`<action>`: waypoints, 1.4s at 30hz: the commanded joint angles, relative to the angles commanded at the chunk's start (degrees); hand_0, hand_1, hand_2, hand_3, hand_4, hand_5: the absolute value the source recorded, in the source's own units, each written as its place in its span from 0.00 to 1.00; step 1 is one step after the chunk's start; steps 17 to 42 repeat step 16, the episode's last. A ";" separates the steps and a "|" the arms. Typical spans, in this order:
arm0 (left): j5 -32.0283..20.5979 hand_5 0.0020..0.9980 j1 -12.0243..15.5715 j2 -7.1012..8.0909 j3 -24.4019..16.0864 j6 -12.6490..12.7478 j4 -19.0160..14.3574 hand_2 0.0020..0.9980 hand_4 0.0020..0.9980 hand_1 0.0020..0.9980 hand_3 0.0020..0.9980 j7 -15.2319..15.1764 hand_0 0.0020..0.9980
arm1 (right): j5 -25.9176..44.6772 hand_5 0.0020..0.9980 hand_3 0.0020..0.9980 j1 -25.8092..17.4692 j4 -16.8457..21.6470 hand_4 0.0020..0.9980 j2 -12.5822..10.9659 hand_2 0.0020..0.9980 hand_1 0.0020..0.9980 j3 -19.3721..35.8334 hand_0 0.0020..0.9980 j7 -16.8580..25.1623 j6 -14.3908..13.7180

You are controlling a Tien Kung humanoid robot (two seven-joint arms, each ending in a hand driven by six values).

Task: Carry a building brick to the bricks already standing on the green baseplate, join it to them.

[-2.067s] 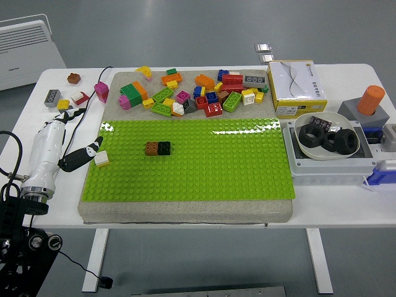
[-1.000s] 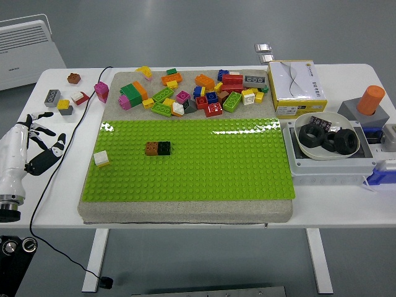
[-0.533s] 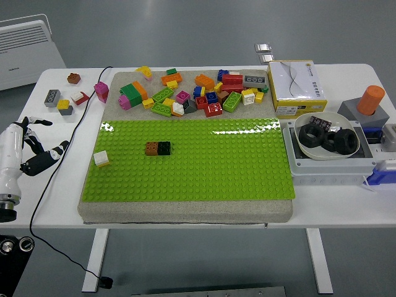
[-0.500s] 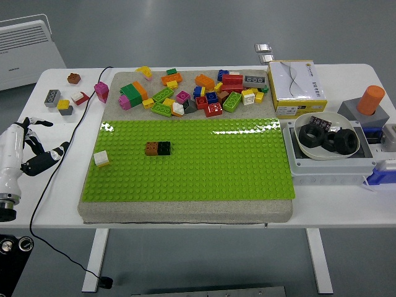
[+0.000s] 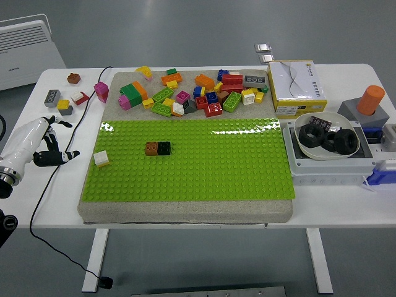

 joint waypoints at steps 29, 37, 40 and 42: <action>-5.03 0.20 -7.55 -1.59 10.46 -4.97 6.33 0.30 0.80 0.32 0.60 3.01 0.69 | -4.36 1.00 0.83 0.67 0.00 0.96 -1.07 0.76 0.63 4.70 0.52 0.16 0.96; -5.03 0.20 -7.55 -1.59 10.46 -4.97 6.33 0.30 0.80 0.32 0.60 3.01 0.69 | -4.36 1.00 0.83 0.67 0.00 0.96 -1.07 0.76 0.63 4.70 0.52 0.16 0.96; -5.03 0.20 -7.55 -1.59 10.46 -4.97 6.33 0.30 0.80 0.32 0.60 3.01 0.69 | -4.36 1.00 0.83 0.67 0.00 0.96 -1.07 0.76 0.63 4.70 0.52 0.16 0.96; -5.03 0.20 -7.55 -1.59 10.46 -4.97 6.33 0.30 0.80 0.32 0.60 3.01 0.69 | -4.36 1.00 0.83 0.67 0.00 0.96 -1.07 0.76 0.63 4.70 0.52 0.16 0.96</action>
